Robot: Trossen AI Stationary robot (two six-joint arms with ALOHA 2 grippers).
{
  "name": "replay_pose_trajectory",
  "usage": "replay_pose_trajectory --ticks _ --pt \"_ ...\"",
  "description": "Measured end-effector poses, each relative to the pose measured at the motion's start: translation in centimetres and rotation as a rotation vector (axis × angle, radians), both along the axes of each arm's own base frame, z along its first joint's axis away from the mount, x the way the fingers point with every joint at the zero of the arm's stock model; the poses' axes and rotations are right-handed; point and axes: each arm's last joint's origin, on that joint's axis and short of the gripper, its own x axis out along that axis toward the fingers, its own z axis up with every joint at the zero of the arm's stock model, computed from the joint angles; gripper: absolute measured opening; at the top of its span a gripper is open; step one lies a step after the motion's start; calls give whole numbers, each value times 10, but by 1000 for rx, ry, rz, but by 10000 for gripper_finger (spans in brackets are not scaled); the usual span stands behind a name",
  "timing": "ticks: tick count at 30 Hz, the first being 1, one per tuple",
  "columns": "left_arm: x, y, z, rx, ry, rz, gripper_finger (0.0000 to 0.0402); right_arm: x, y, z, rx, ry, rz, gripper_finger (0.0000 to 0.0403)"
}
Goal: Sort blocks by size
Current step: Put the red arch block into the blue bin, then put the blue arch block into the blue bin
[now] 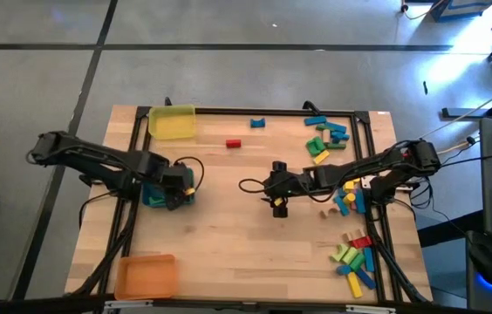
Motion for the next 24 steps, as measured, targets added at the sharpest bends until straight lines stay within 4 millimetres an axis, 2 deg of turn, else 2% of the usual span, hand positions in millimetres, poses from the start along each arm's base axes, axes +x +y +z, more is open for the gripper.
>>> replay_pose_trajectory --ticks 5,12,21,24 --pt "5 2 -12 -1 46 3 122 0 -9 -5 -73 -47 18 248" --pt "6 10 -20 -3 84 26 127 -2 -36 -13 -116 -84 -33 248" --pt "5 21 -19 -75 91 68 210 -2 -72 -10 -173 -122 -120 248" --pt "4 22 -10 -76 68 75 222 -3 -82 -9 -218 -121 -189 248"
